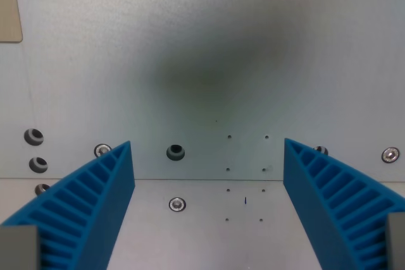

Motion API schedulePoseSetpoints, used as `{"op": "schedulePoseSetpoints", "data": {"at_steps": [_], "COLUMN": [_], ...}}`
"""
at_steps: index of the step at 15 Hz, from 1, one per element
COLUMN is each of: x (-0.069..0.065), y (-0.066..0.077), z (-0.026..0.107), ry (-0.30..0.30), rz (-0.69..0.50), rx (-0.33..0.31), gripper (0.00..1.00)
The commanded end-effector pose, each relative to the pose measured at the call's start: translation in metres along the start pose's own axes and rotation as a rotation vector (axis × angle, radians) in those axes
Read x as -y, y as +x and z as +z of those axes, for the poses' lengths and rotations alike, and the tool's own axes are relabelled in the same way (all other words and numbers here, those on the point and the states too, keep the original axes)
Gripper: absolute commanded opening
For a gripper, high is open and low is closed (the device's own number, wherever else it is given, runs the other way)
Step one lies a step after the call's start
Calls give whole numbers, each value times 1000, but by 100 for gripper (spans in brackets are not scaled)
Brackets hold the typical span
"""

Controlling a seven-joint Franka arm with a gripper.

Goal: Move in base positive y

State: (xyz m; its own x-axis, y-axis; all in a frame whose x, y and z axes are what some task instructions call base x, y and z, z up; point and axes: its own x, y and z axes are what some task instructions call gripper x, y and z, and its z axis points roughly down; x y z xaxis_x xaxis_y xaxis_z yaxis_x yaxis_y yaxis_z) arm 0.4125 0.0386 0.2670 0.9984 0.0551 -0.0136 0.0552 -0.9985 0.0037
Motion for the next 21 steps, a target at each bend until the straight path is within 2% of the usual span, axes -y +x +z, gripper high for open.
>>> {"op": "schedulePoseSetpoints", "data": {"at_steps": [1, 21], "x": [5, 105], "y": [1, 14], "z": [-3, -3], "ry": [0, 0], "rz": [0, 0], "rx": [-7, -7], "gripper": [100, 100]}}
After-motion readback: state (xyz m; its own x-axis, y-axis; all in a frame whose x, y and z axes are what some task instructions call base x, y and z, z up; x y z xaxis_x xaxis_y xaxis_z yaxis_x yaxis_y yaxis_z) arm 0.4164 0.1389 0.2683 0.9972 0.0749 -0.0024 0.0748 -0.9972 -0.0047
